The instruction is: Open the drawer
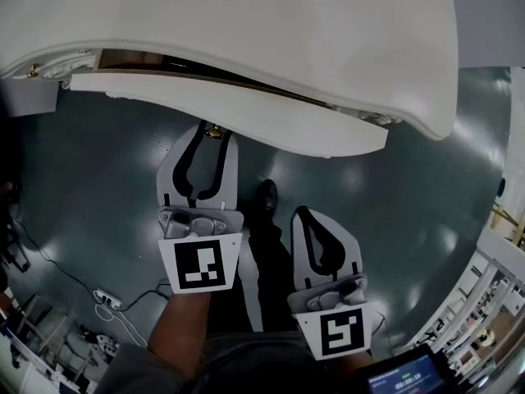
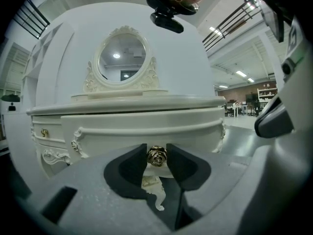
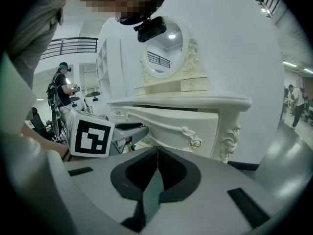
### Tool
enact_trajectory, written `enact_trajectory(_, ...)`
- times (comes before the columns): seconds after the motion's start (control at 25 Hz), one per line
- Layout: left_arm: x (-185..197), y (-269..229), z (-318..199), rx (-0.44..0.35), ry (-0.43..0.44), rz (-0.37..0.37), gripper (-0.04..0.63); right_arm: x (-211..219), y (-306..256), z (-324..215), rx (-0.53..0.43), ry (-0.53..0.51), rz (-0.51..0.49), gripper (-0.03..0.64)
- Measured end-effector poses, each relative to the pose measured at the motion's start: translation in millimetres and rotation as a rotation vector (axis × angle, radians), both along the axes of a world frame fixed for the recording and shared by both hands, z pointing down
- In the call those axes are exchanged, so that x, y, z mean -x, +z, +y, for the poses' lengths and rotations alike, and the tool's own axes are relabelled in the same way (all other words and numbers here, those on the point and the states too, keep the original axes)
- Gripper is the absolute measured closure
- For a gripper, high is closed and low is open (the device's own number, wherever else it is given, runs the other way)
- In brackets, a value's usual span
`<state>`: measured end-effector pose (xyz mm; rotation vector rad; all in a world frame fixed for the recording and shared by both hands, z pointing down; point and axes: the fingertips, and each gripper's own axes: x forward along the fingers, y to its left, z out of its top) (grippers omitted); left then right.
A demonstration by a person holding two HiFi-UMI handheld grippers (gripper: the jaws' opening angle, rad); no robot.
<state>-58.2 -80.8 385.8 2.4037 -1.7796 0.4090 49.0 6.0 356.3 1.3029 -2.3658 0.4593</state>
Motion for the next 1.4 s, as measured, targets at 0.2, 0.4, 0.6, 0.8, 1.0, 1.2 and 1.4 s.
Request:
enact_trajectory(0.2,2.1,-0.2,9.8,-0.006,-0.01,0.005,0.462,-3.0,-5.1,6.1,-0.013,-0.024,-0.006,0.603)
enact_trajectory(0.4,4.6,0.9,15.4,-0.013,-0.03,0.009,0.462,-7.7,-5.8,11.7,-0.017,-0.042,-0.016,0.603)
enact_trajectory(0.6,4.6,0.1,18.0,-0.002,-0.051,0.017,0.462,-11.5,-17.9,11.5,-0.049,-0.06,-0.036,0.603)
enact_trajectory(0.8,6.0,-2.5,21.1,-0.005,-0.054,0.025,0.462,-9.2,-28.6,12.1,-0.068,-0.064,-0.036,0.603)
enact_trajectory(1.0,5.3,-2.1,20.9,-0.024,-0.027,0.007,0.462,-12.2,-24.1,11.7,-0.07,-0.035,0.001,0.603)
enact_trajectory(1.2,6.6,1.0,28.0,-0.008,-0.02,0.009,0.462,-6.0,-23.2,20.7,-0.081,-0.01,0.008,0.603)
enact_trajectory(1.4,8.8,-1.1,41.5,-0.015,-0.014,0.012,0.462,1.3,-23.2,37.2,-0.073,-0.015,0.017,0.603)
